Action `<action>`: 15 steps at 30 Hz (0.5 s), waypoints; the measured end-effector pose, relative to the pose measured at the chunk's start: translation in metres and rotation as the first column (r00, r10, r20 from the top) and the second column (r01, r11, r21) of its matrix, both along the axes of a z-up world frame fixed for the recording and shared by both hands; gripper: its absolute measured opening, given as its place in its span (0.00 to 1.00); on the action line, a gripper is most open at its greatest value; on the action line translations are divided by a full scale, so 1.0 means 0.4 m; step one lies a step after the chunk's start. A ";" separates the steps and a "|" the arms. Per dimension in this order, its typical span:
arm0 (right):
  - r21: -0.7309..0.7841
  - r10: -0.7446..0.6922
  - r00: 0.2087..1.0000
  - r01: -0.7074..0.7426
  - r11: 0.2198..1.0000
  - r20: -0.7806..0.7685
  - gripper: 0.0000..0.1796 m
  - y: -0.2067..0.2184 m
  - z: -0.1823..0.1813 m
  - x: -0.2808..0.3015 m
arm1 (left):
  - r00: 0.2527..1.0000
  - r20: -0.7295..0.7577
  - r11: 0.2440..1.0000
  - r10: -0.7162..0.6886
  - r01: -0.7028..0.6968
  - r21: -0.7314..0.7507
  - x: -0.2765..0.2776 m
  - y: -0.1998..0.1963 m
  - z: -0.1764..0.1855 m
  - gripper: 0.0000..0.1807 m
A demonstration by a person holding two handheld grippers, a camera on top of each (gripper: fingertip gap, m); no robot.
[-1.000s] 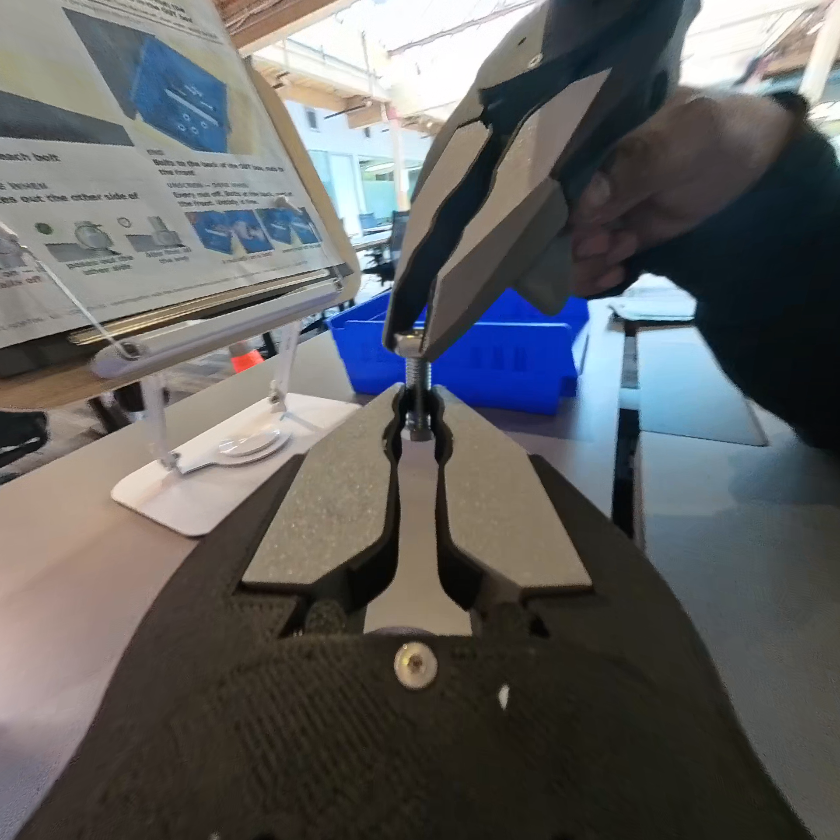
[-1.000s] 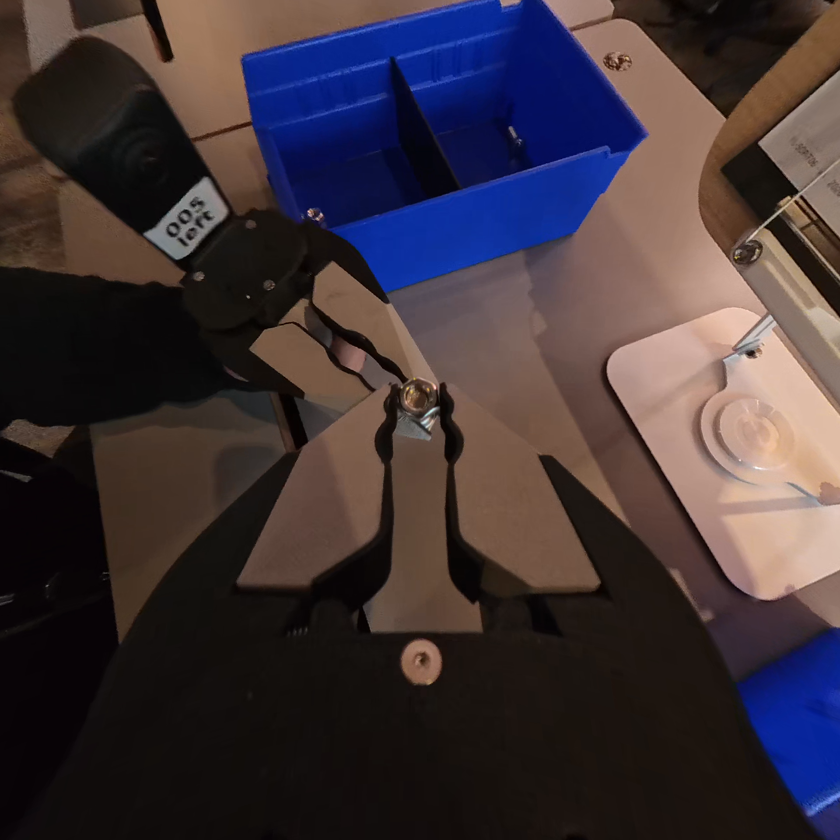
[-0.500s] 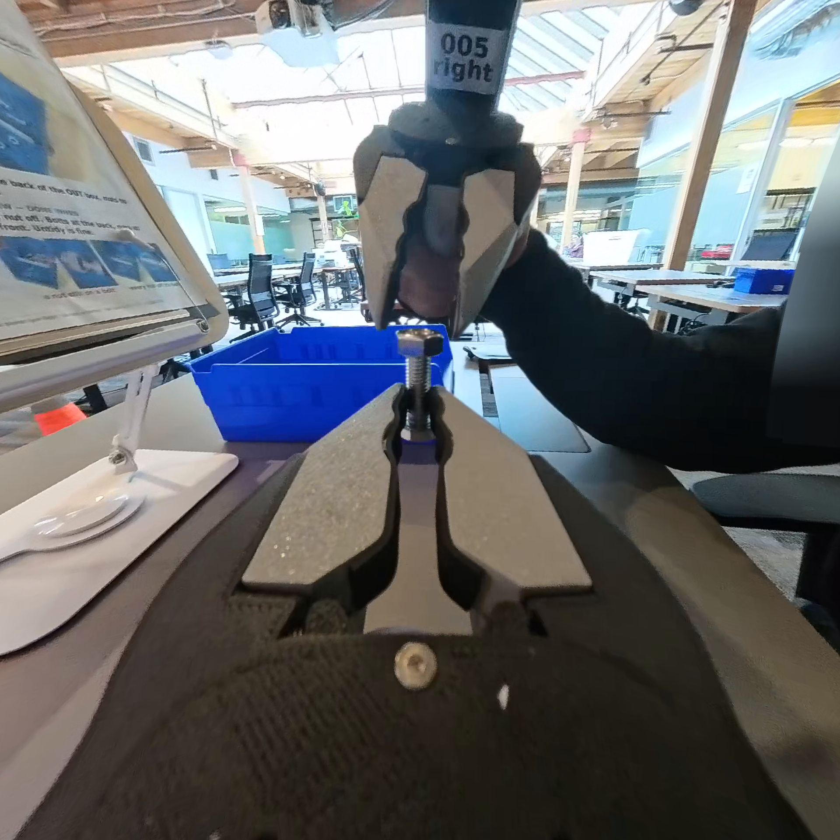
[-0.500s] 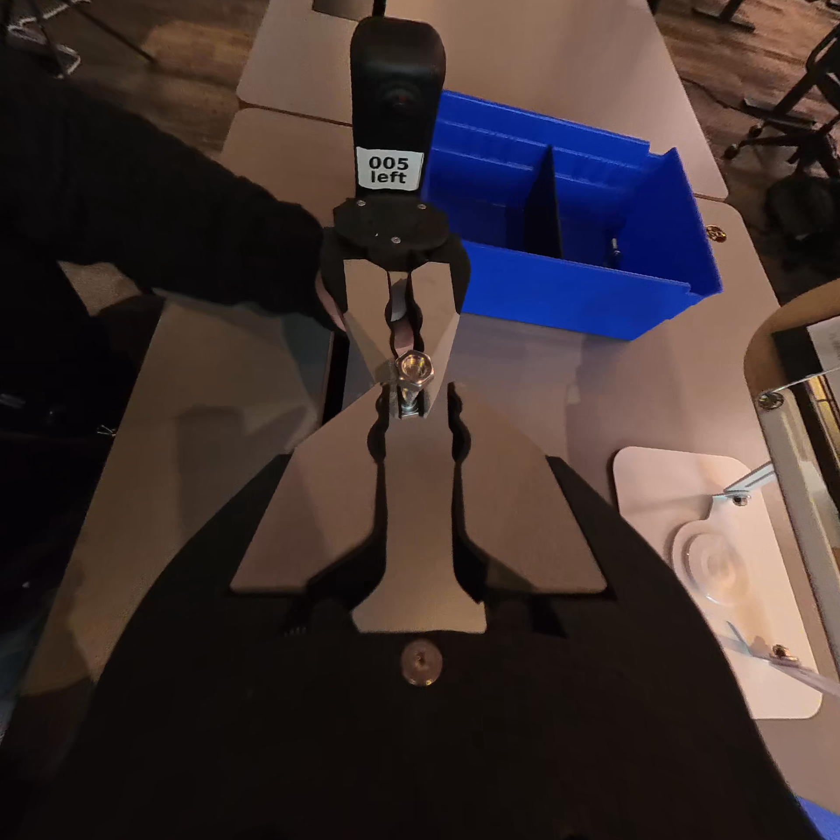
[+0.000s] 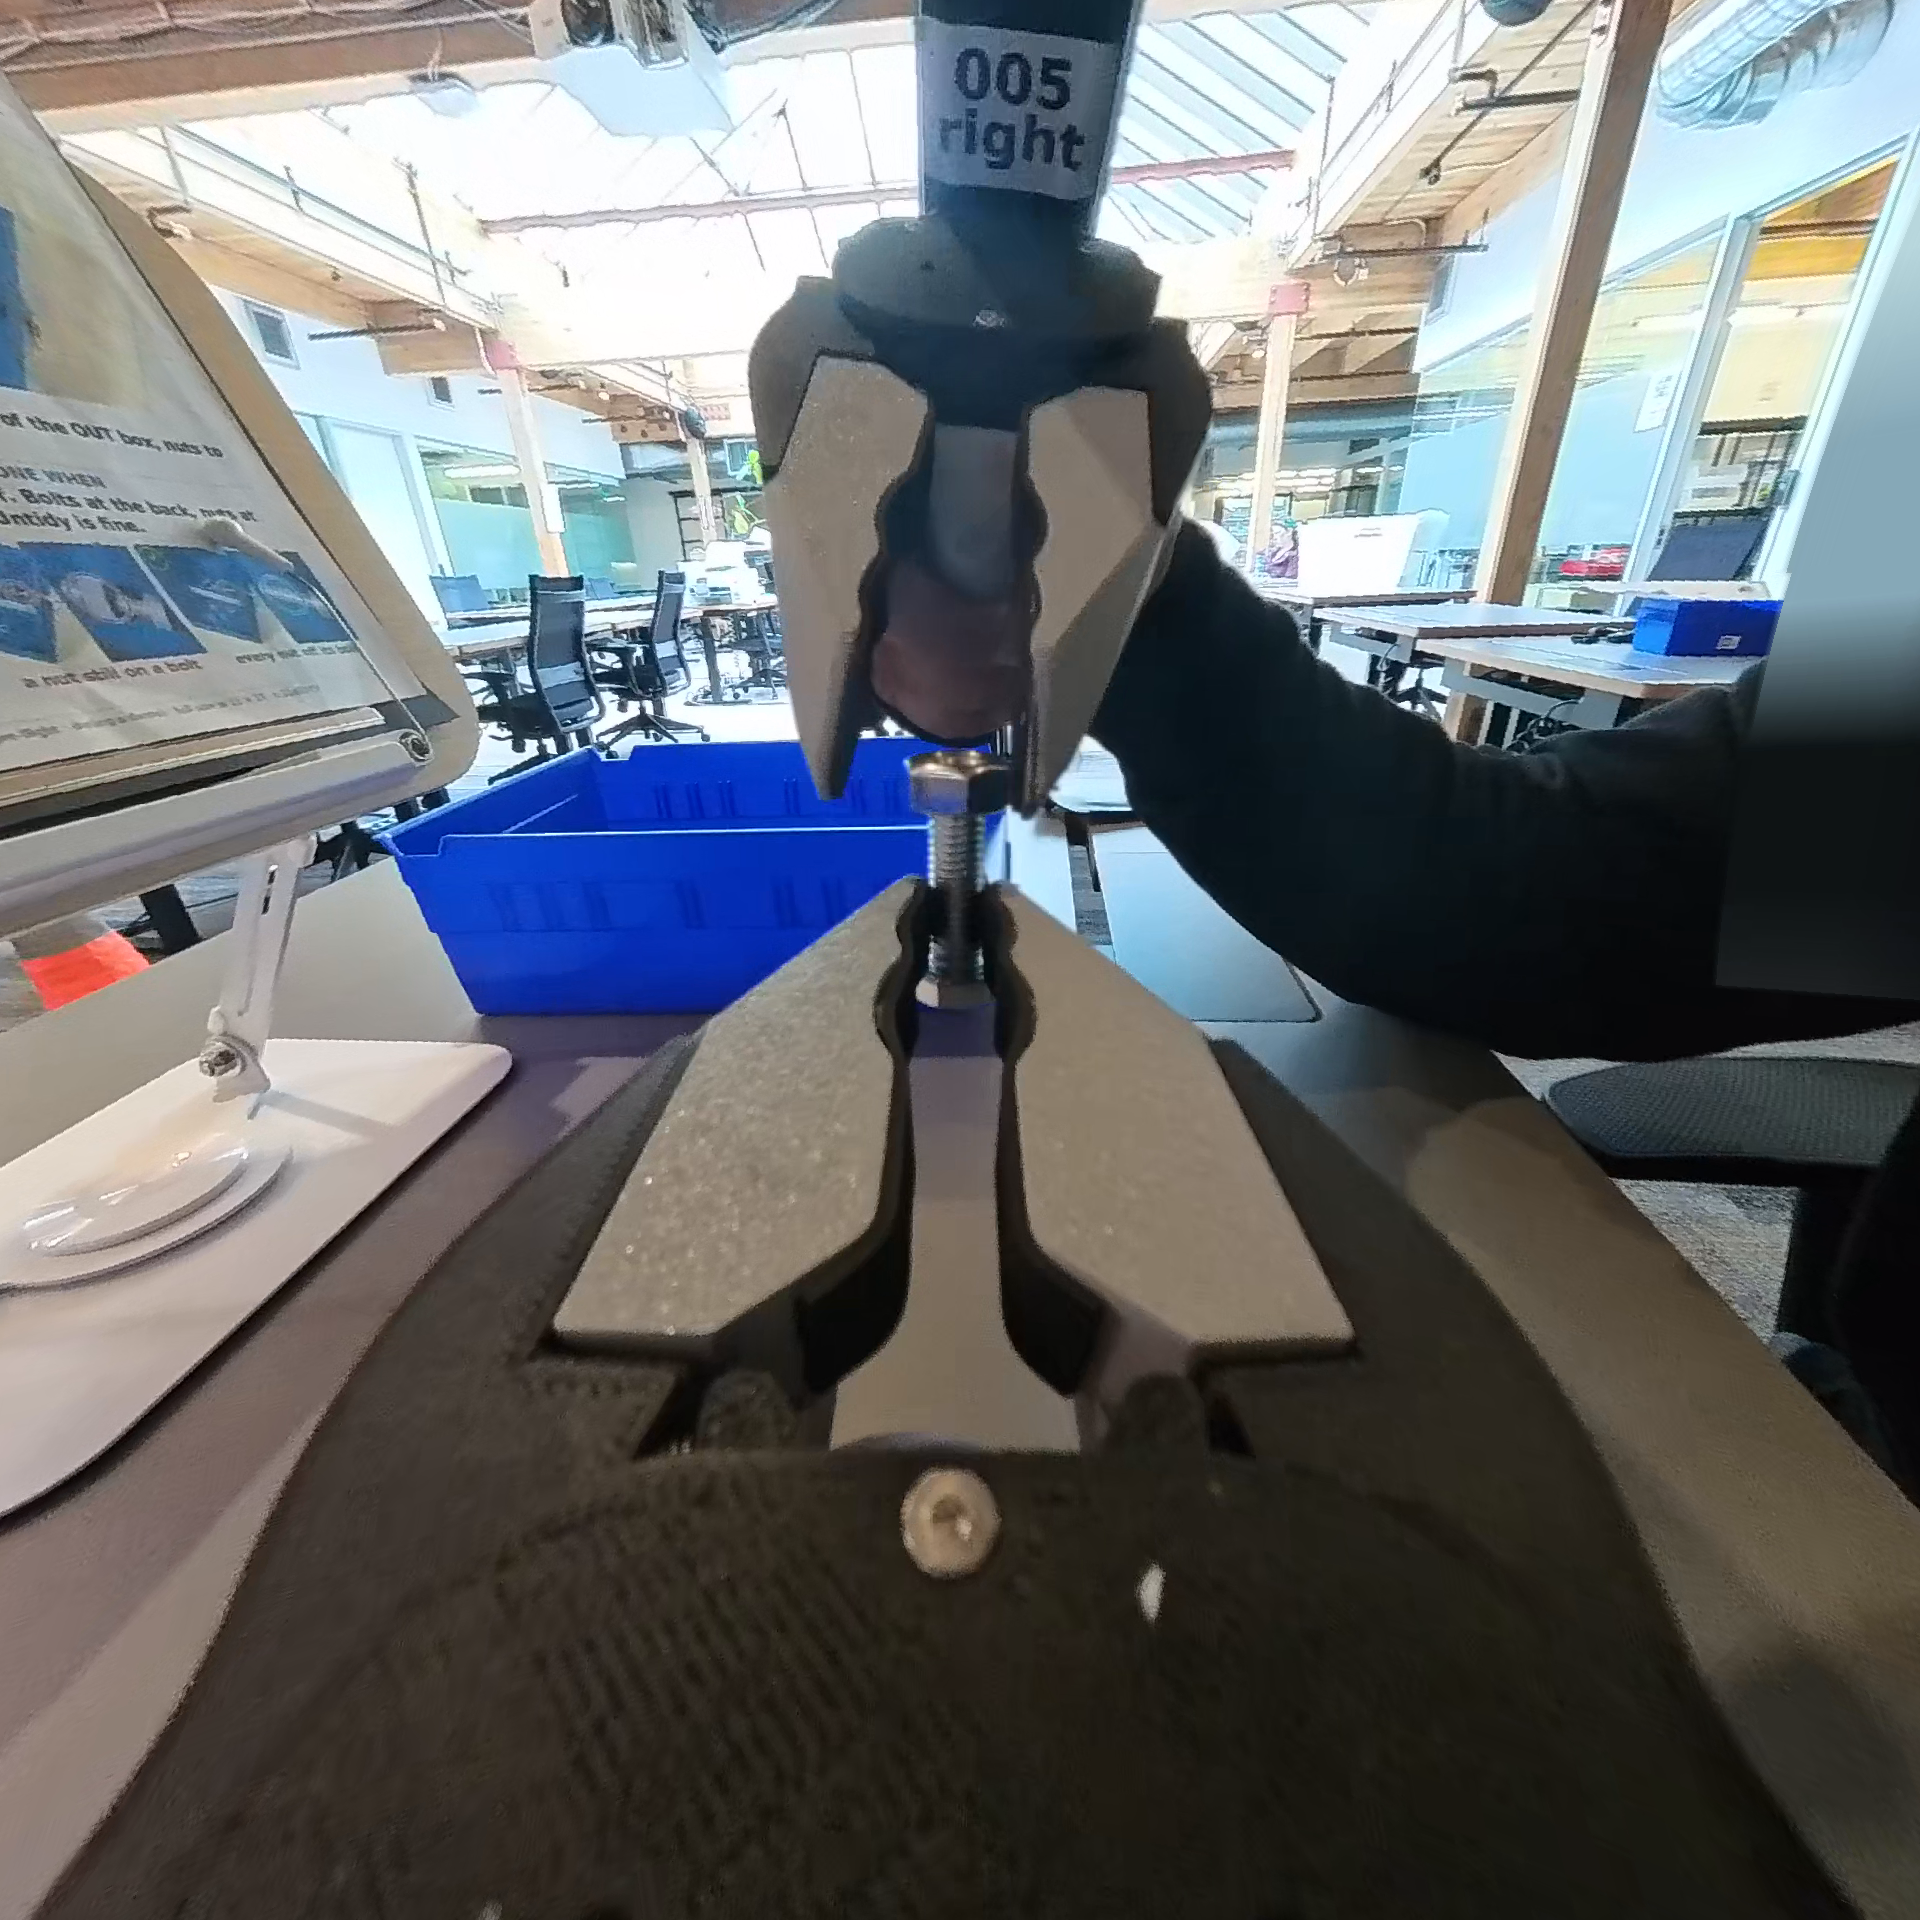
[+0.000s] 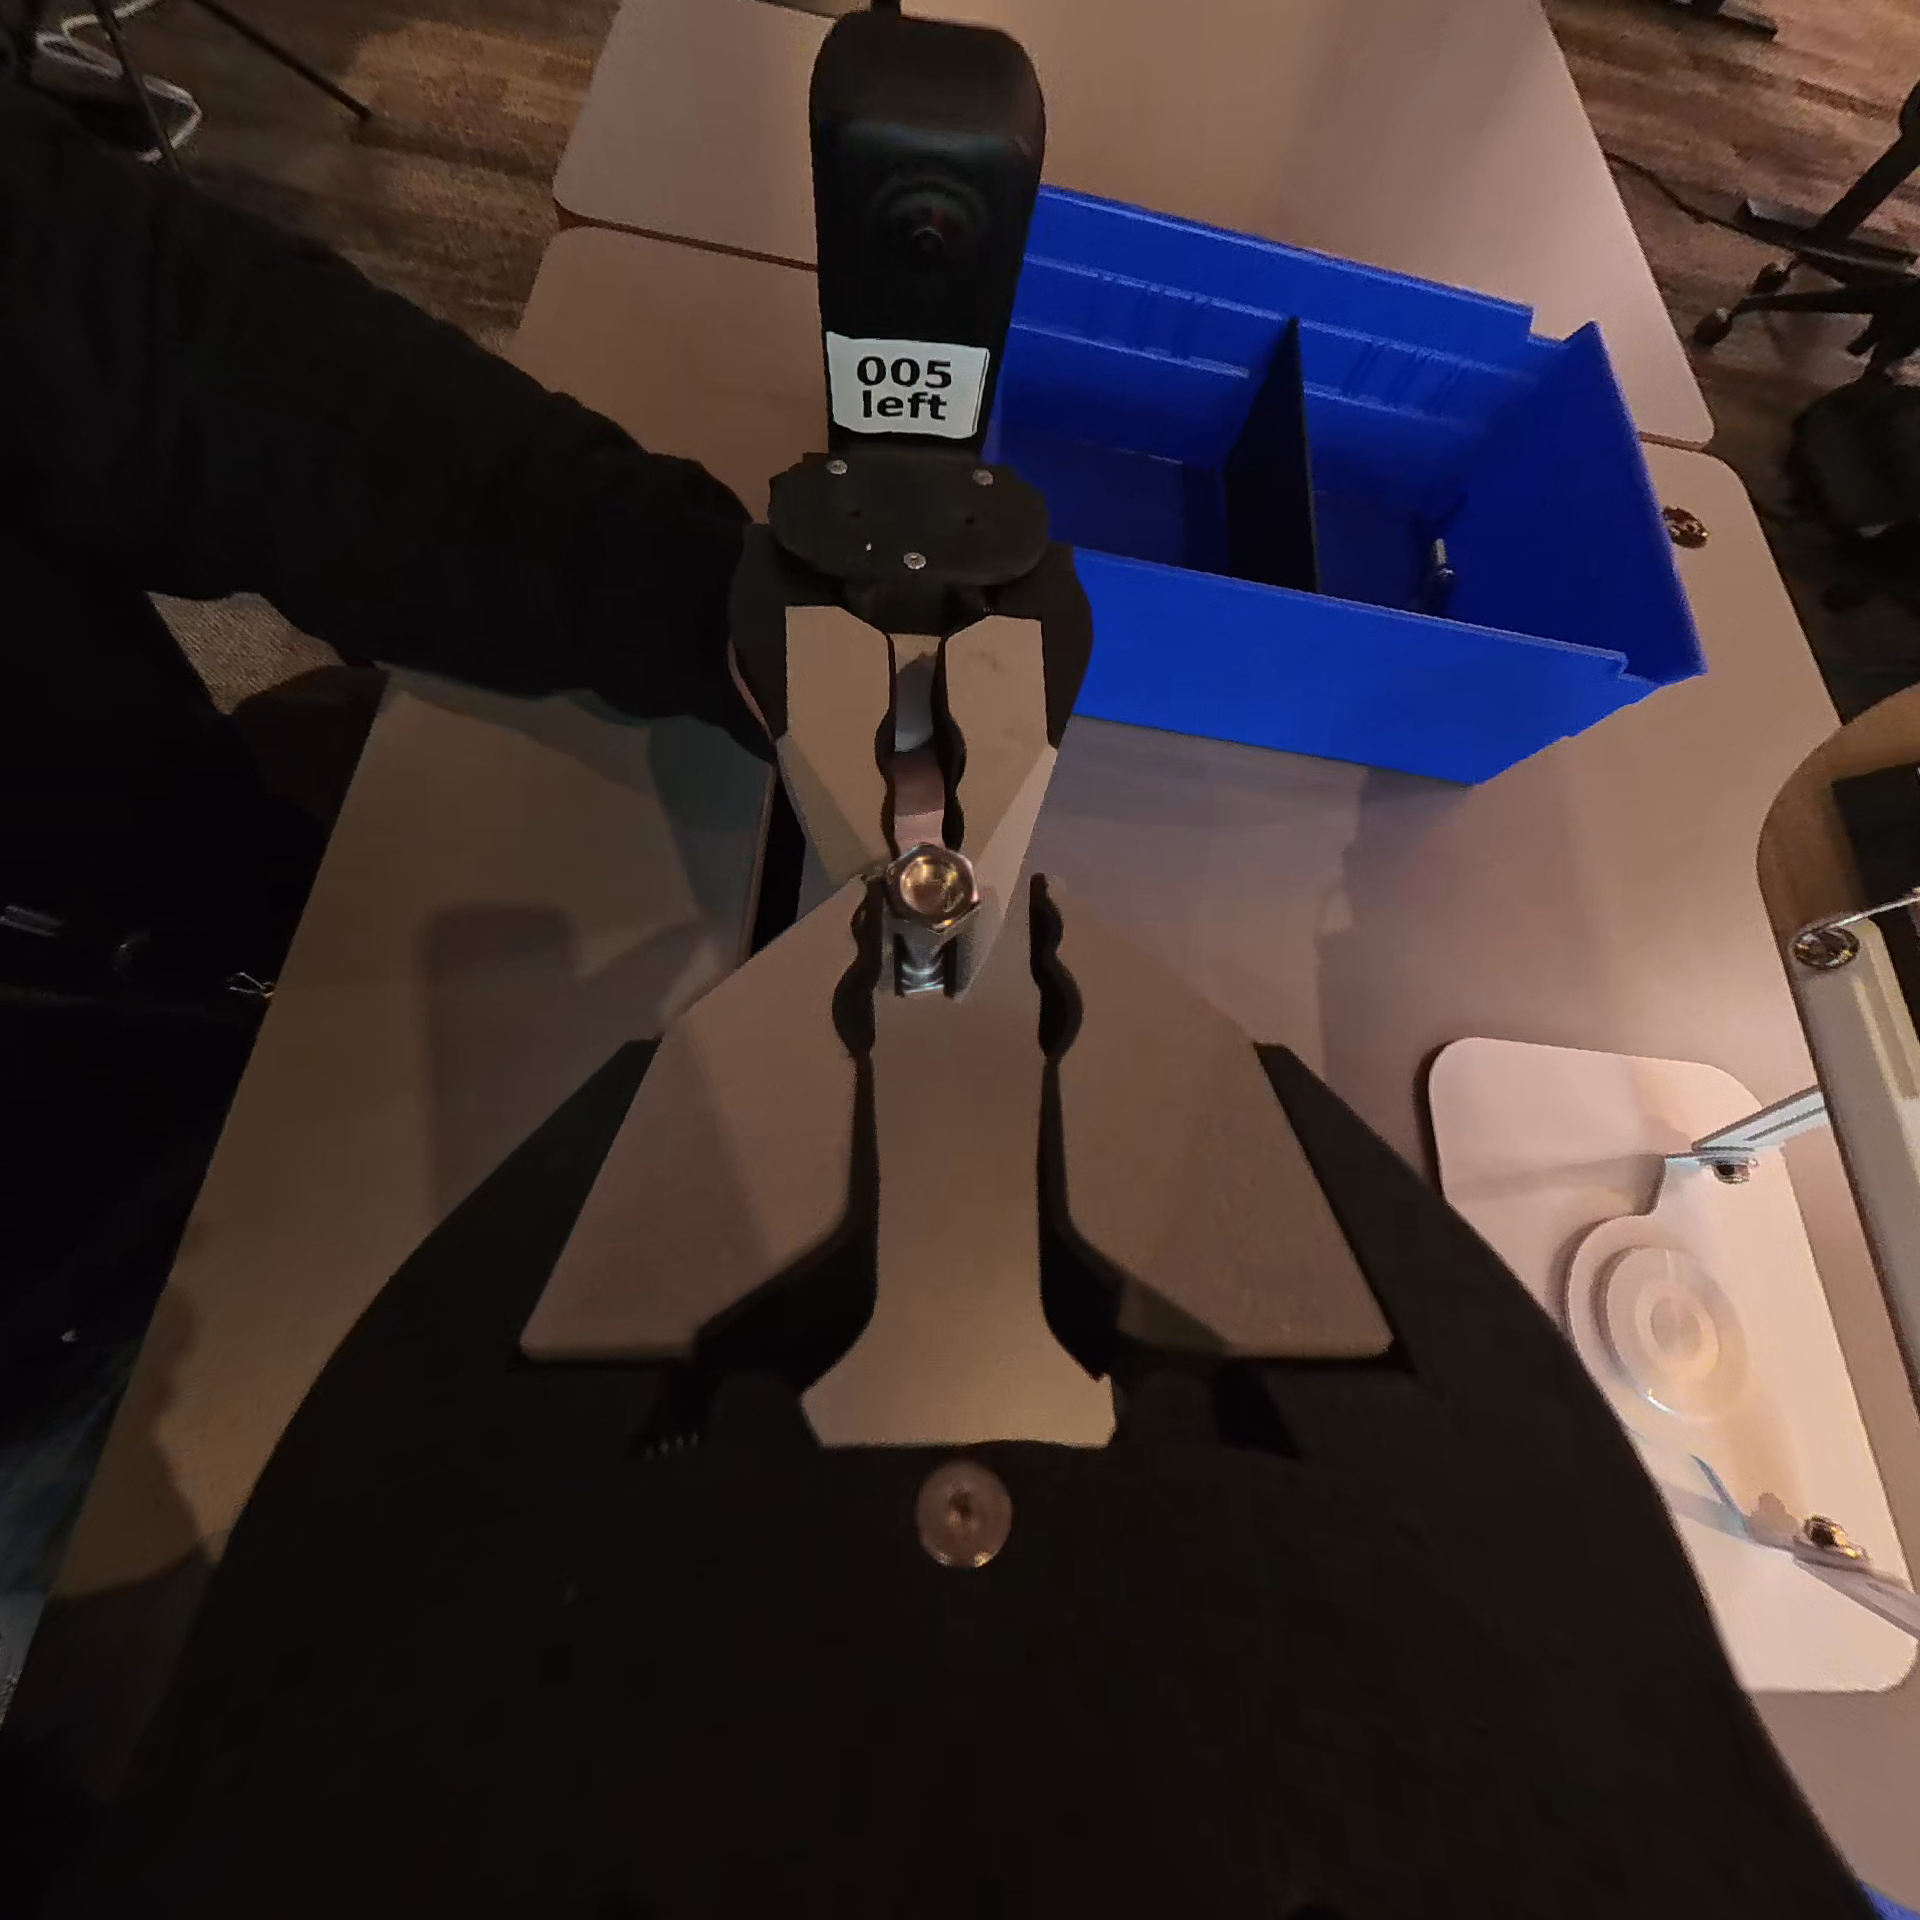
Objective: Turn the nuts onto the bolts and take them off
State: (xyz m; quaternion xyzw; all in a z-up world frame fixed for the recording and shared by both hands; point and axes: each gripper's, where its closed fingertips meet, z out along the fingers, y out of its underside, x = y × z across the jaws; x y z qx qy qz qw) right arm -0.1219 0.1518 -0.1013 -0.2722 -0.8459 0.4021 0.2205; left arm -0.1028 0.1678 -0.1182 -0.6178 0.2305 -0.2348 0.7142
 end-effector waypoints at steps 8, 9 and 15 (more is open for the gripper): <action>-0.010 0.006 1.000 -0.006 1.000 0.019 0.08 -0.006 0.002 0.006 | 0.999 -0.021 1.000 0.030 -0.030 0.009 -0.004 0.003 0.001 0.04; -0.014 -0.008 1.000 0.008 1.000 0.028 0.08 -0.003 0.003 0.003 | 0.999 -0.026 0.999 0.045 -0.045 0.011 -0.007 0.005 0.002 0.04; -0.053 -0.139 0.989 0.142 0.989 0.060 0.08 0.016 0.010 -0.034 | 0.969 -0.091 0.973 0.229 -0.226 0.043 -0.052 0.026 0.008 0.04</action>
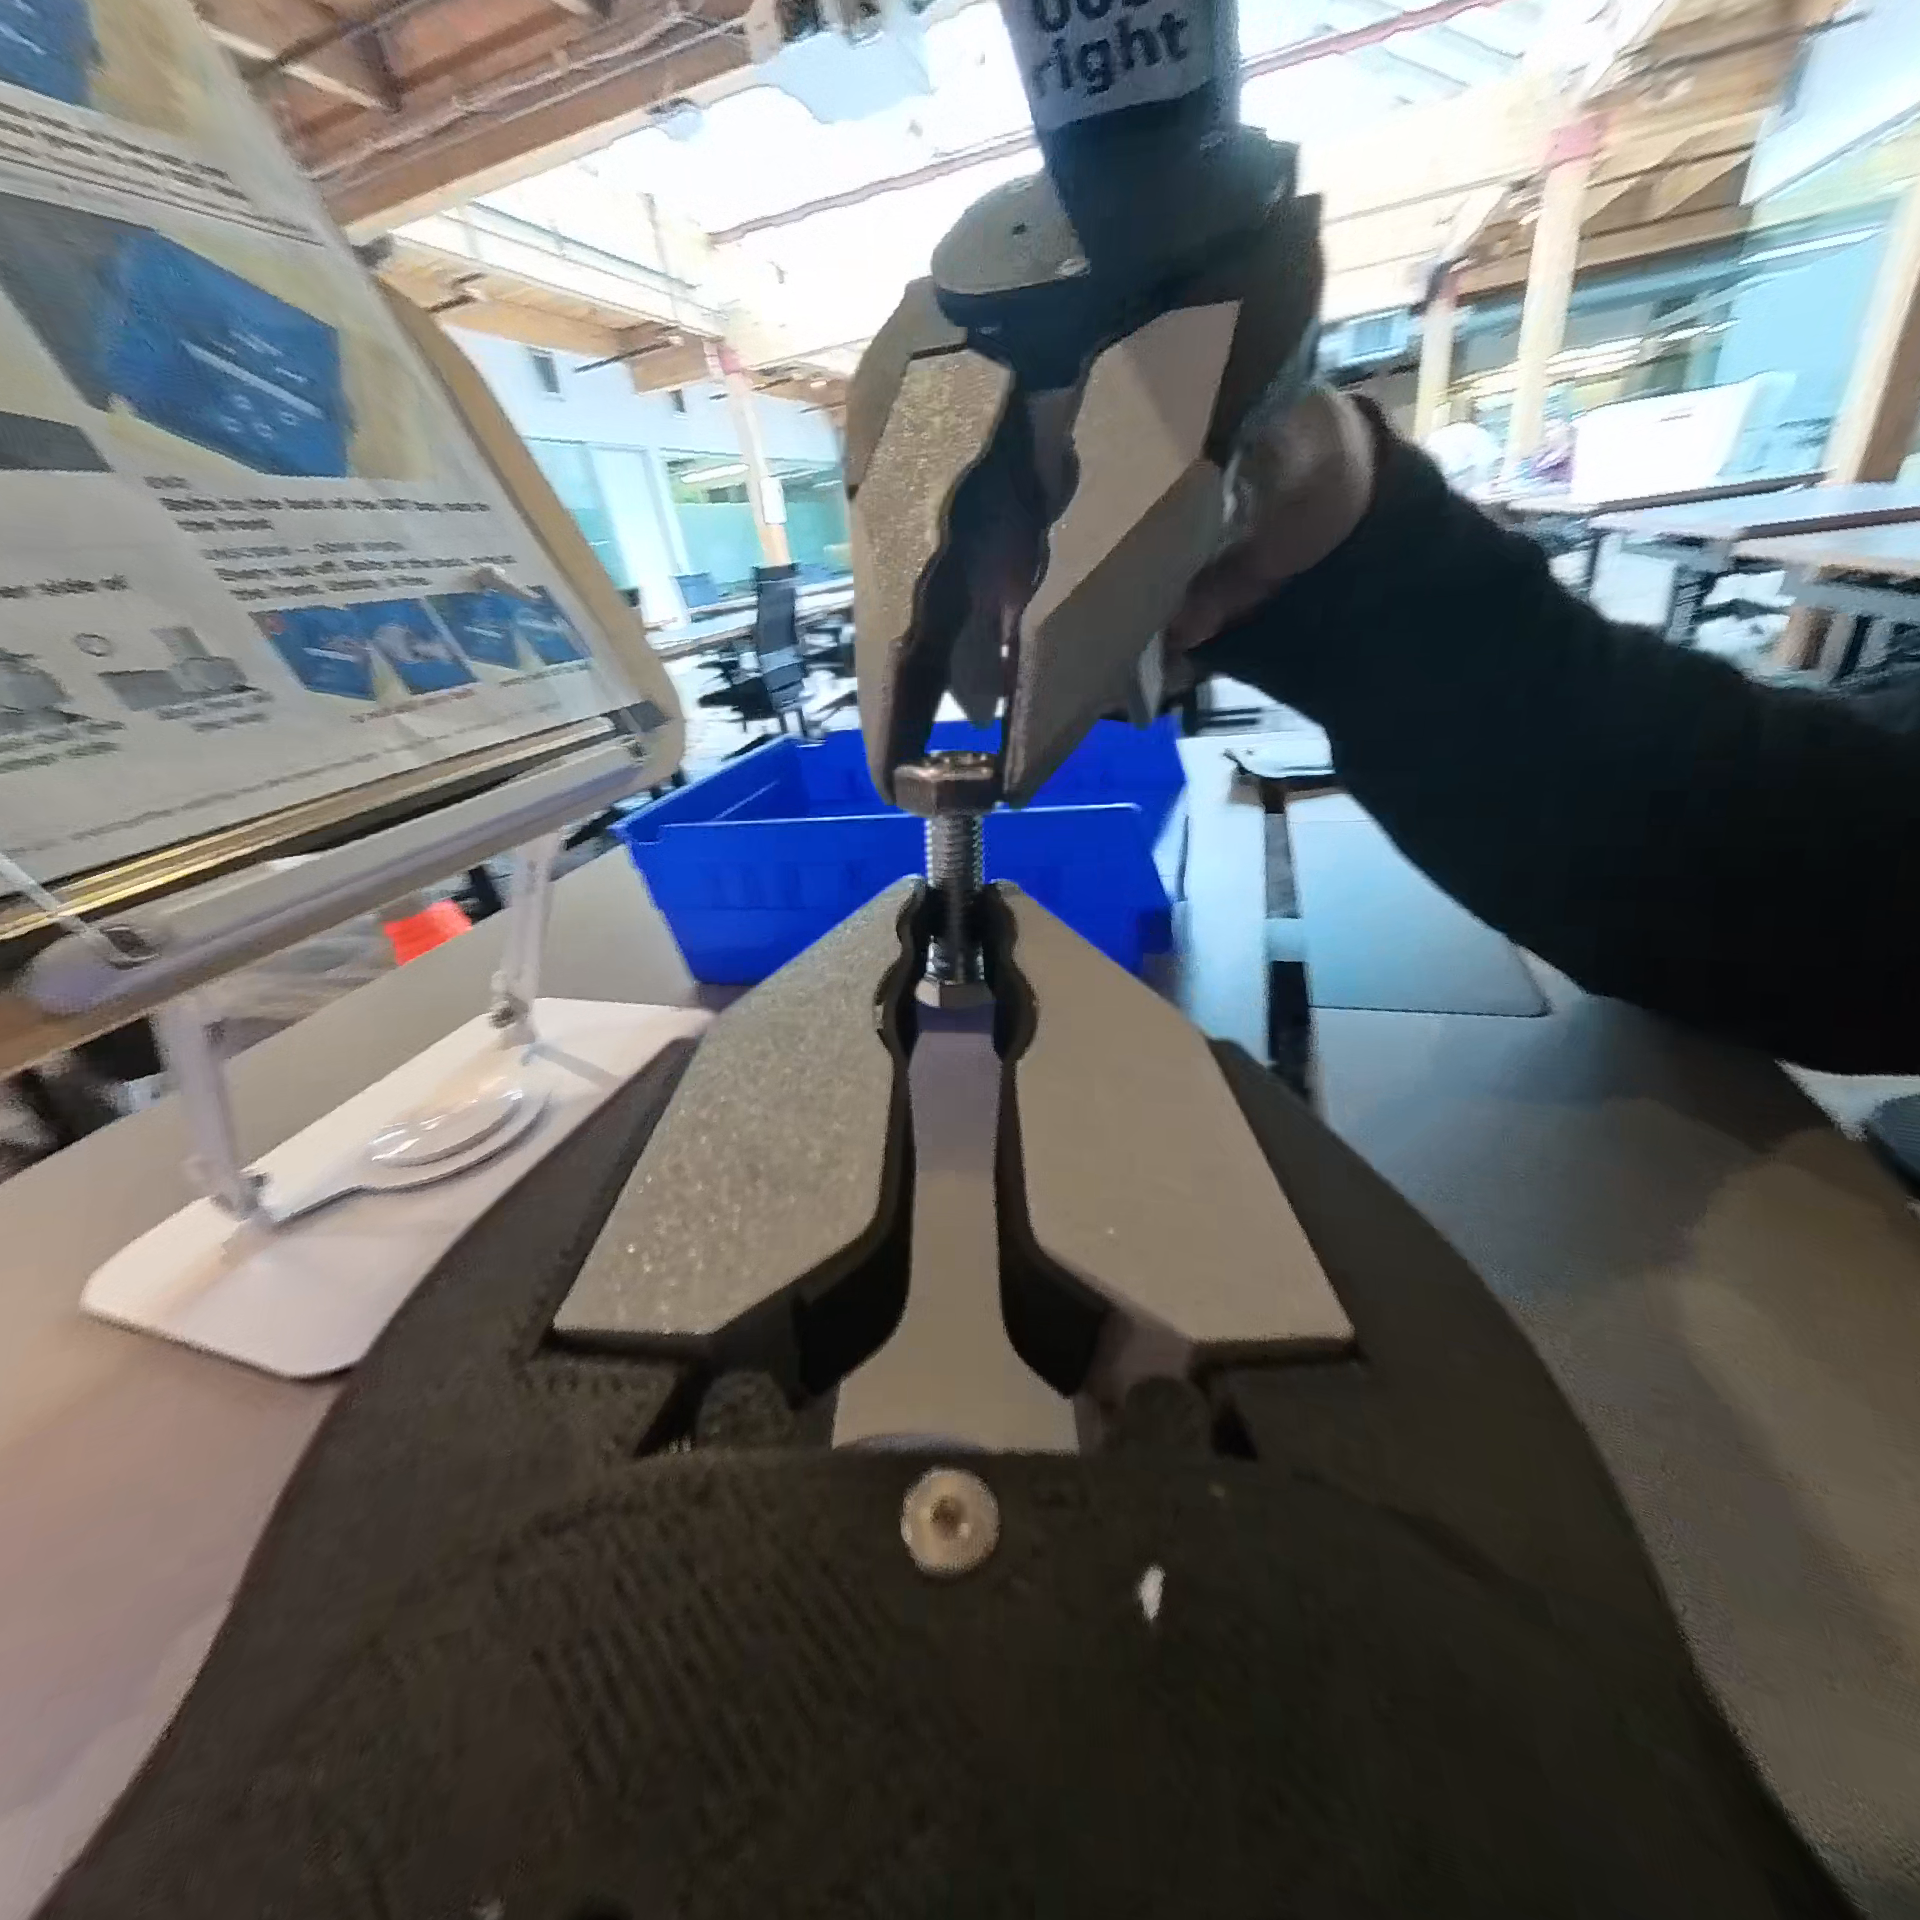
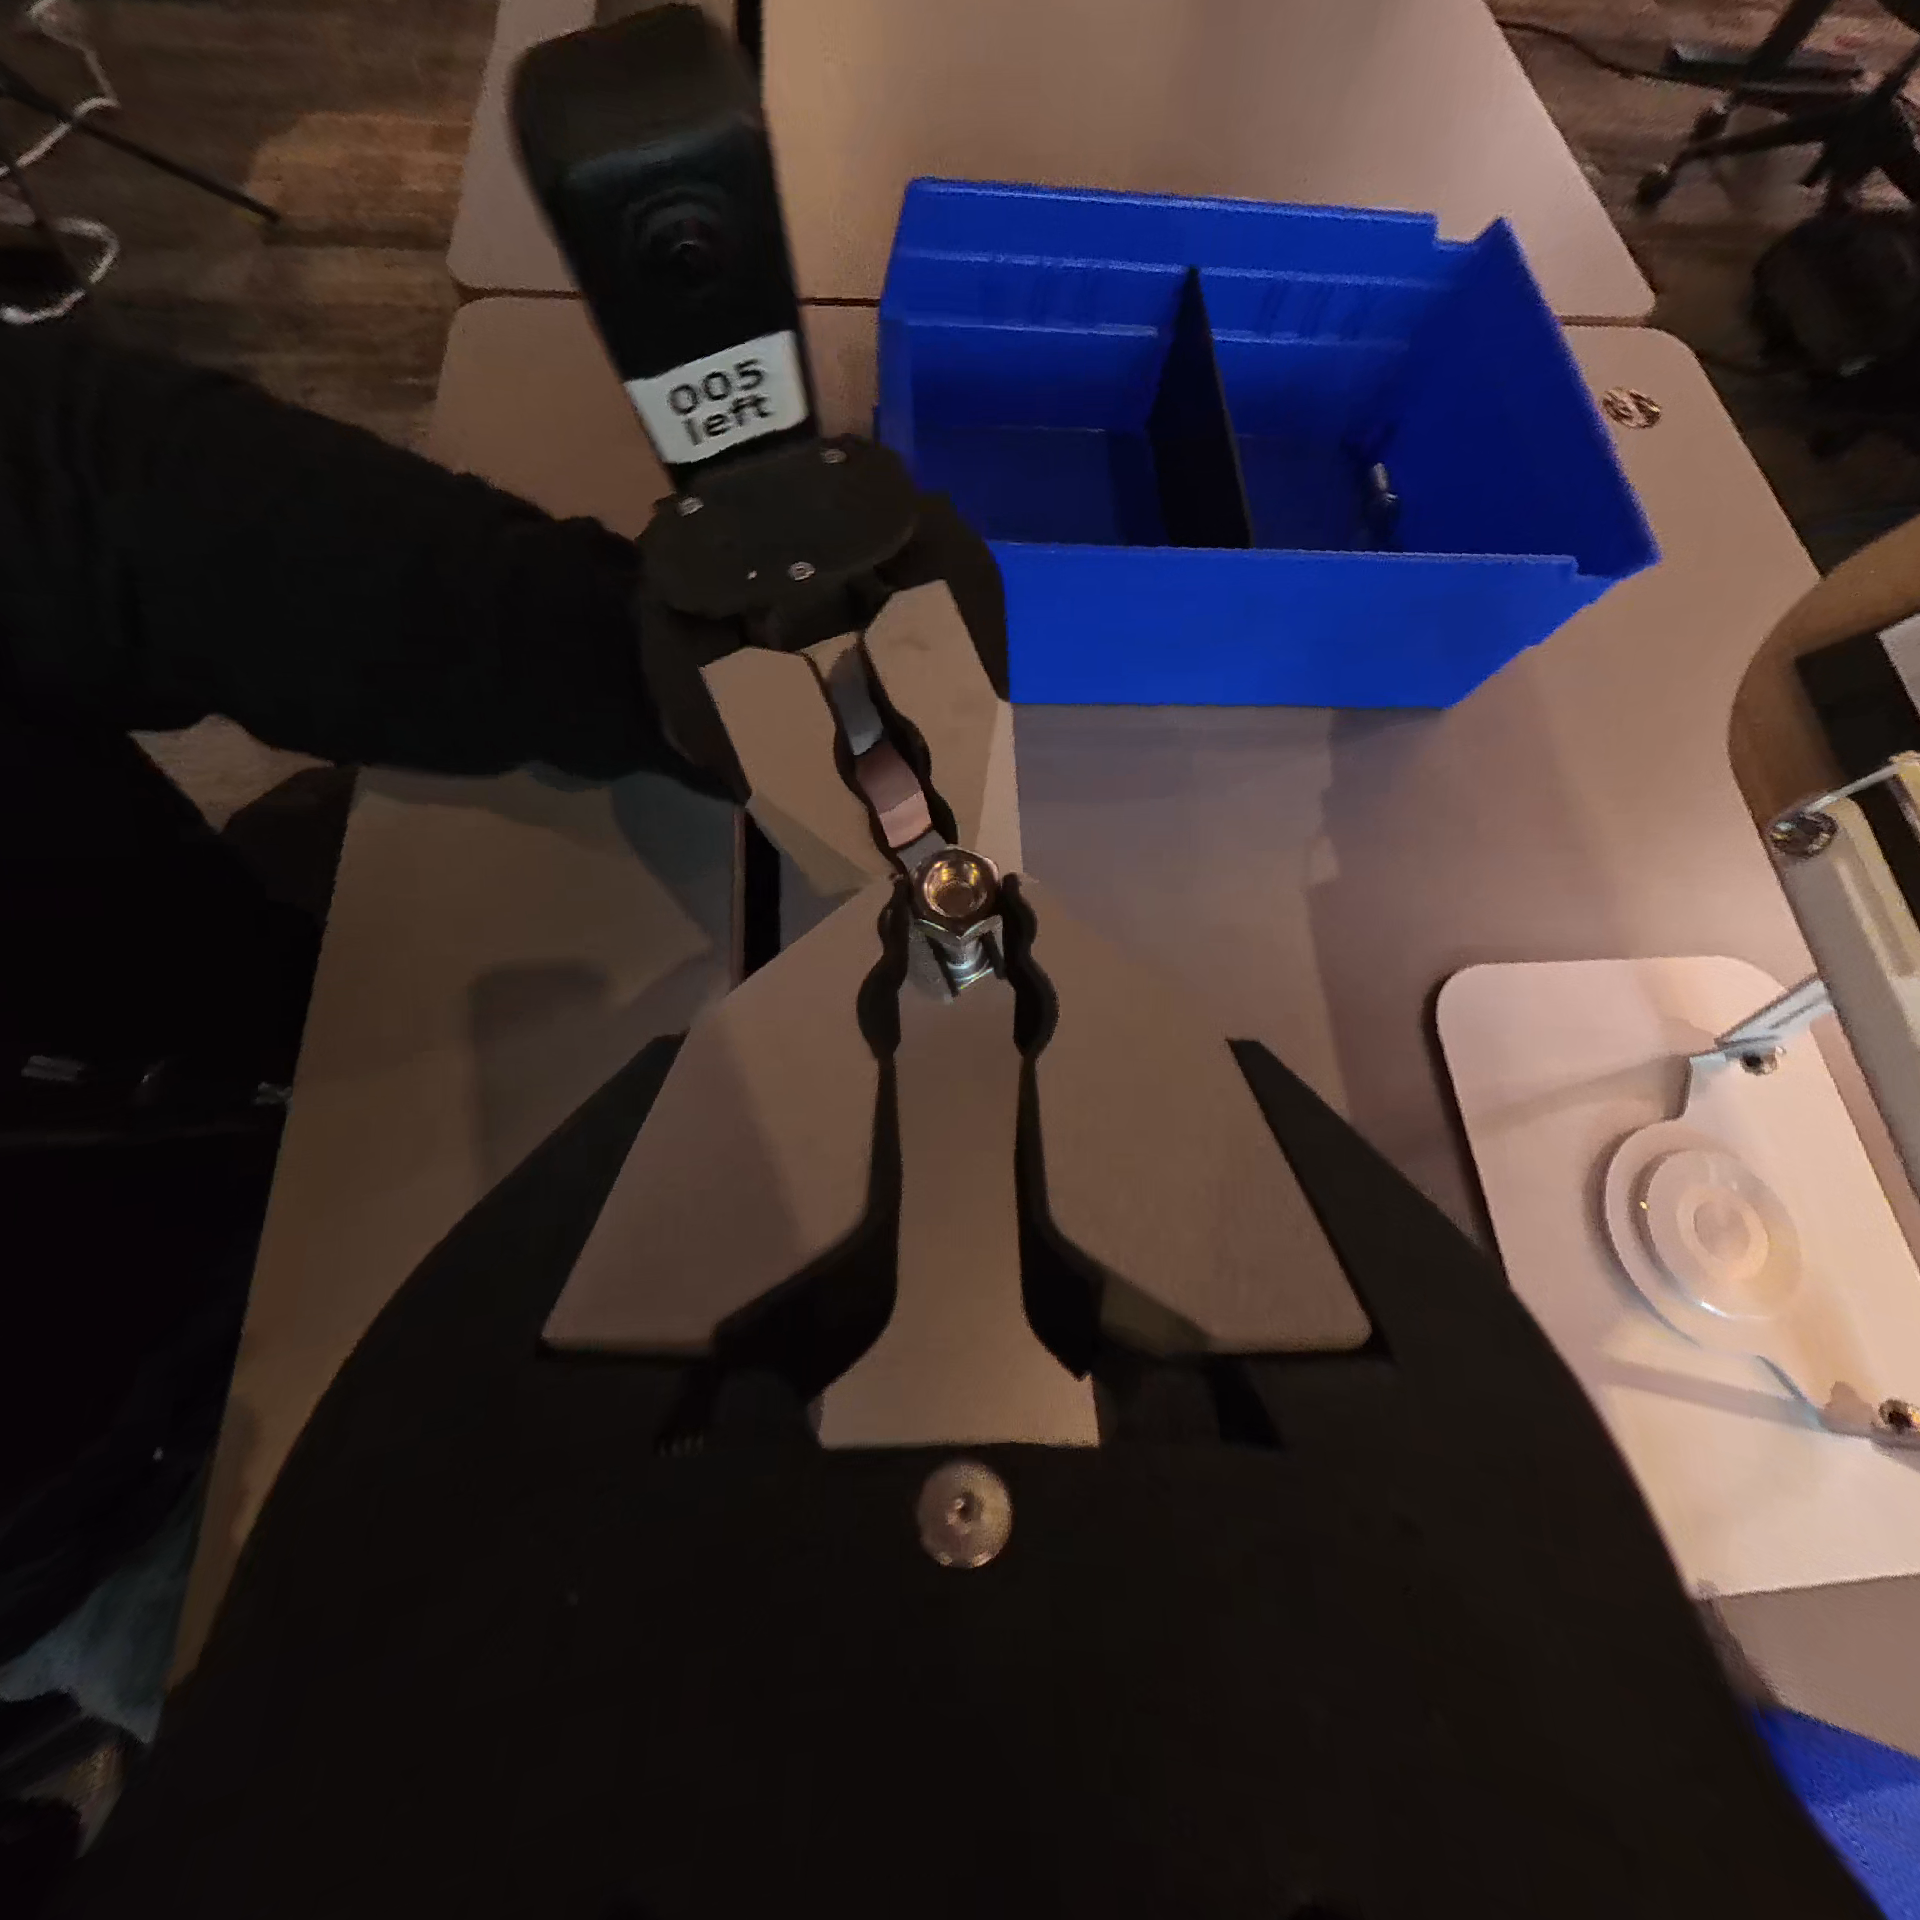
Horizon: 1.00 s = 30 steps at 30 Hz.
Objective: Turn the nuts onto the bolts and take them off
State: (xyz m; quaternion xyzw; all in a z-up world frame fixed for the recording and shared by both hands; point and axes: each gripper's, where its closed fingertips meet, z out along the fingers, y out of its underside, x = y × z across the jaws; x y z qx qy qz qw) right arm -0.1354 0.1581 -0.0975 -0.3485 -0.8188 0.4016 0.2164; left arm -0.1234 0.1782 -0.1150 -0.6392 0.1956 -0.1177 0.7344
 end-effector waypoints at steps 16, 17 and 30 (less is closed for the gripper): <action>-0.016 -0.376 0.926 0.376 0.926 -0.009 0.08 0.041 -0.025 -0.109 | 0.918 -0.053 0.917 0.394 -0.396 -0.045 -0.125 0.040 -0.027 0.03; -0.026 -0.368 0.930 0.368 0.929 -0.009 0.08 0.040 -0.023 -0.108 | 0.928 -0.026 0.926 0.372 -0.373 -0.053 -0.123 0.040 -0.025 0.03; -0.005 0.009 0.986 -0.010 1.000 -0.166 0.10 0.019 0.059 0.001 | 0.987 0.155 0.998 -0.032 0.040 -0.054 -0.028 0.001 0.007 0.04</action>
